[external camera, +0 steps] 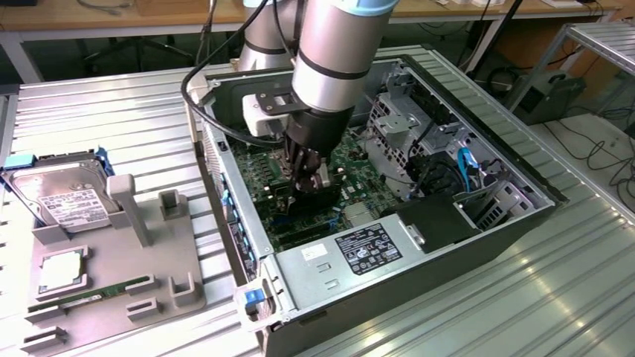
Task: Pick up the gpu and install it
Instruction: 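Press down on the gpu until it lock into place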
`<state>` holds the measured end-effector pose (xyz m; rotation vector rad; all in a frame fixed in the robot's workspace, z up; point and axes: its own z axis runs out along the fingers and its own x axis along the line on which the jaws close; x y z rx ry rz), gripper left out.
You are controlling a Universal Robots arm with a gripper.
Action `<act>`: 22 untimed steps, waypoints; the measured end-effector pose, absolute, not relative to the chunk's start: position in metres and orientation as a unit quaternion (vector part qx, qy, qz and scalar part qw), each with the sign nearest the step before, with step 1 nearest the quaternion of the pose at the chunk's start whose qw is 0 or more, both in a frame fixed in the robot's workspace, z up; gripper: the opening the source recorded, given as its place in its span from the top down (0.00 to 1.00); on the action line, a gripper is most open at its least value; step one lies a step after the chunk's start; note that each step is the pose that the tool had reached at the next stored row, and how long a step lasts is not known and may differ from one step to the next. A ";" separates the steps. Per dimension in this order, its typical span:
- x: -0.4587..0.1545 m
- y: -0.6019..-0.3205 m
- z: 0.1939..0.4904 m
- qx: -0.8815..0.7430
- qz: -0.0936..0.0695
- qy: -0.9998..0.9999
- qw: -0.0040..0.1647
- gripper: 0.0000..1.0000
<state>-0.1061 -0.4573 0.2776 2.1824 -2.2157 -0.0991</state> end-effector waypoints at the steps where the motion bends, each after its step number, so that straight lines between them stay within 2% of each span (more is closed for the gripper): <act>1: -0.105 -0.457 0.279 0.701 -0.032 -0.712 0.015 0.89; 22: -0.051 -0.457 0.289 0.701 -0.035 -0.712 0.018 0.89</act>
